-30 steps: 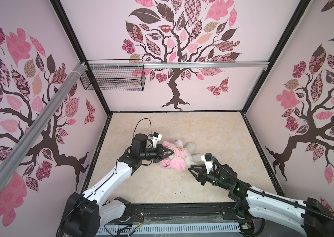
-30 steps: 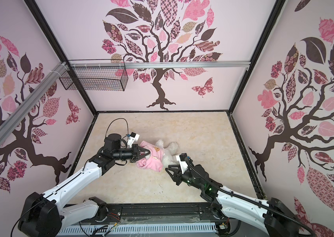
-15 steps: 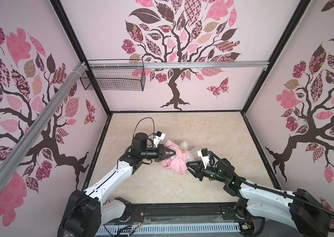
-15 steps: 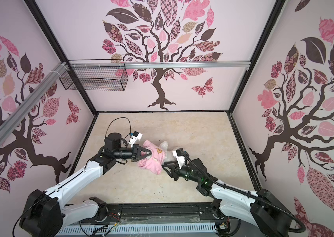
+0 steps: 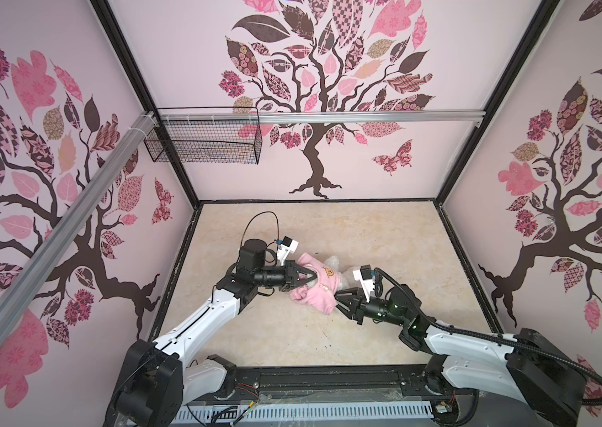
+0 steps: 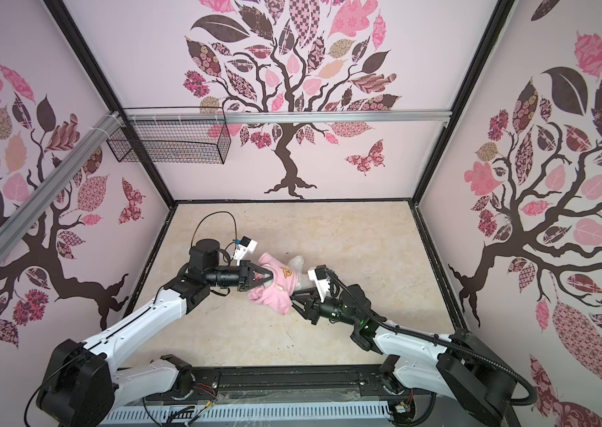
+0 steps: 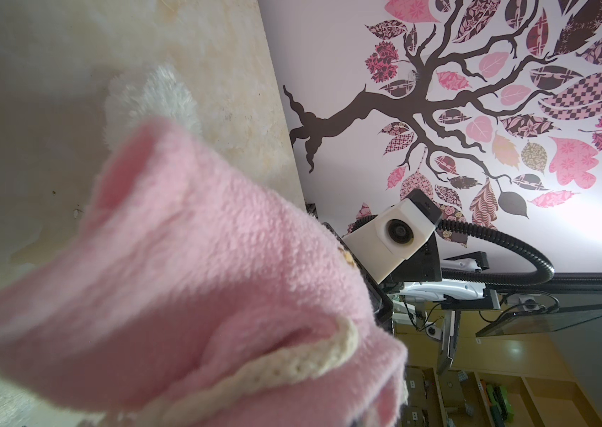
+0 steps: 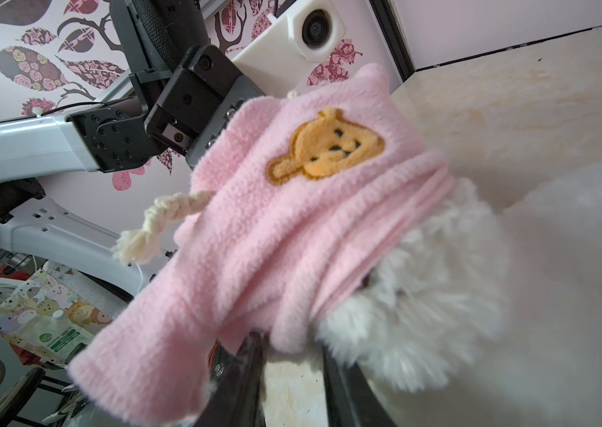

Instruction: Dress the teddy bear

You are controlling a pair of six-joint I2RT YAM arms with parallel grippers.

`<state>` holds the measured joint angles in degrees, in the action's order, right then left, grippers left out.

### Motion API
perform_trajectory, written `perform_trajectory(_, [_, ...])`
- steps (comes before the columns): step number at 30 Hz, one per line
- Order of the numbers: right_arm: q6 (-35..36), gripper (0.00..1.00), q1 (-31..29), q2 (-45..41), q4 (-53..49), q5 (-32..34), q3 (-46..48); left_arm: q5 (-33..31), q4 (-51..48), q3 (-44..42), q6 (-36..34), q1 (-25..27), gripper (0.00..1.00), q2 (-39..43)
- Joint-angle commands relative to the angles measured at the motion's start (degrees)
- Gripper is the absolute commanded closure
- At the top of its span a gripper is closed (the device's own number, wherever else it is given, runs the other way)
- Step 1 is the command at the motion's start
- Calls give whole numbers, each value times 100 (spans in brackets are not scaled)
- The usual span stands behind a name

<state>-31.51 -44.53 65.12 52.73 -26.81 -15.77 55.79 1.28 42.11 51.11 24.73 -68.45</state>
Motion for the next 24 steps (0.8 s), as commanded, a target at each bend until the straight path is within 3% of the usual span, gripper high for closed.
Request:
perform_trajectory(1, [-98,79,12,206,475,-162,-379,144,231,-1,-84,37,100,-10])
perform_trajectory(4, [-148,100,11,209,385,194,-286,129,232,3,-62,58,100,39])
perform_trajectory(10, [-575,100,47,-180,-1483,2362,184,-13,25,131,-45,-11,100,192])
perform_trajectory(15, [-1092,100,209,-511,-1968,3336,729,53,-280,273,-267,-34,100,174])
perform_trajectory(18, [-1129,100,502,-513,-2099,3353,803,127,-563,347,-569,-32,100,121])
perform_trajectory(24, [-844,100,1633,264,-2100,2301,562,117,-733,393,-773,-81,100,141])
